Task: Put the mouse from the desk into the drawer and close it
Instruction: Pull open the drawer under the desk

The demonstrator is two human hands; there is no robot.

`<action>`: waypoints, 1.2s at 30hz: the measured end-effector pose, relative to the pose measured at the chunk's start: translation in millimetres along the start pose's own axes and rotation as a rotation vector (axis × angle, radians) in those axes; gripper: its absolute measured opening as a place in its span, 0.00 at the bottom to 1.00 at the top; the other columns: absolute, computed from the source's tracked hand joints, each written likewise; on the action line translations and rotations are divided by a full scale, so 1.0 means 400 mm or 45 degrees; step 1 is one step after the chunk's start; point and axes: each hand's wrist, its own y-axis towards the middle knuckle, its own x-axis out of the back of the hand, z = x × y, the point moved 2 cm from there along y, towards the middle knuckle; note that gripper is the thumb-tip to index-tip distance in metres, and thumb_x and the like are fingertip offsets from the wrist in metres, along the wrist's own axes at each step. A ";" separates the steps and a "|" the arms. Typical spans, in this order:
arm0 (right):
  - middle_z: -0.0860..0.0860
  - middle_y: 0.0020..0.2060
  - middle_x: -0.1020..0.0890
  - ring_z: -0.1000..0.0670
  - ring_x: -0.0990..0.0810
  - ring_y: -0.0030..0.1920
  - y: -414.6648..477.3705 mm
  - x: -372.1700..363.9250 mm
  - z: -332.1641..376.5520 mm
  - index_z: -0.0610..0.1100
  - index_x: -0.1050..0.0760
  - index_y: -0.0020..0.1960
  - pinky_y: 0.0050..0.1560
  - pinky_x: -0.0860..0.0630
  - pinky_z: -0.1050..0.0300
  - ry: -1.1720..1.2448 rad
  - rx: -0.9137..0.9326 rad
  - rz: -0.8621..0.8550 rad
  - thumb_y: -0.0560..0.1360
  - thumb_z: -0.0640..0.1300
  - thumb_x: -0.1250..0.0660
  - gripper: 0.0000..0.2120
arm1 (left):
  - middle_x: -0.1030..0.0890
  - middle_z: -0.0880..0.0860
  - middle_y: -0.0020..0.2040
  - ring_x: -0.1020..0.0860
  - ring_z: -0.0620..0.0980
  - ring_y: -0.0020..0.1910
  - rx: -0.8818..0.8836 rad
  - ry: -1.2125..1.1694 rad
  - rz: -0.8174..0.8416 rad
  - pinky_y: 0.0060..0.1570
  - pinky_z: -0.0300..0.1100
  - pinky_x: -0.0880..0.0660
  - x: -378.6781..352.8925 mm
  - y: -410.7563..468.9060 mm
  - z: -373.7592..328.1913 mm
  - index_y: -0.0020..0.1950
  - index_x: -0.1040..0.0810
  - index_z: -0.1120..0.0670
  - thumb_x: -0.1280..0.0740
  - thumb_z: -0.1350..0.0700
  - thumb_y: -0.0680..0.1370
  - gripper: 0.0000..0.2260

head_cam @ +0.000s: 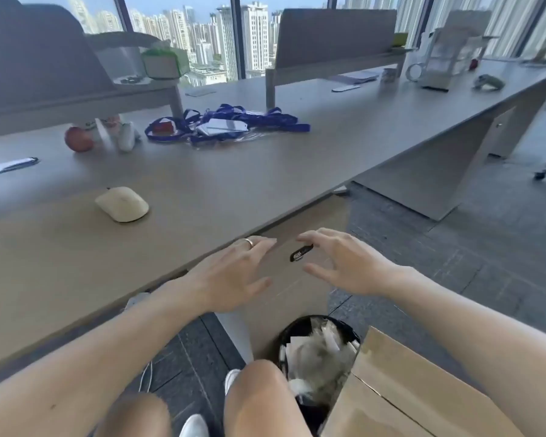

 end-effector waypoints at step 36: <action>0.46 0.31 0.25 0.47 0.26 0.29 0.072 -0.309 -0.115 0.39 0.26 0.43 0.35 0.21 0.54 1.620 -1.183 -0.347 0.79 0.39 0.41 0.09 | 0.27 0.49 0.73 0.32 0.51 0.70 0.296 0.129 -0.325 0.66 0.51 0.31 -0.146 0.056 0.035 0.76 0.31 0.53 0.38 0.73 0.72 0.33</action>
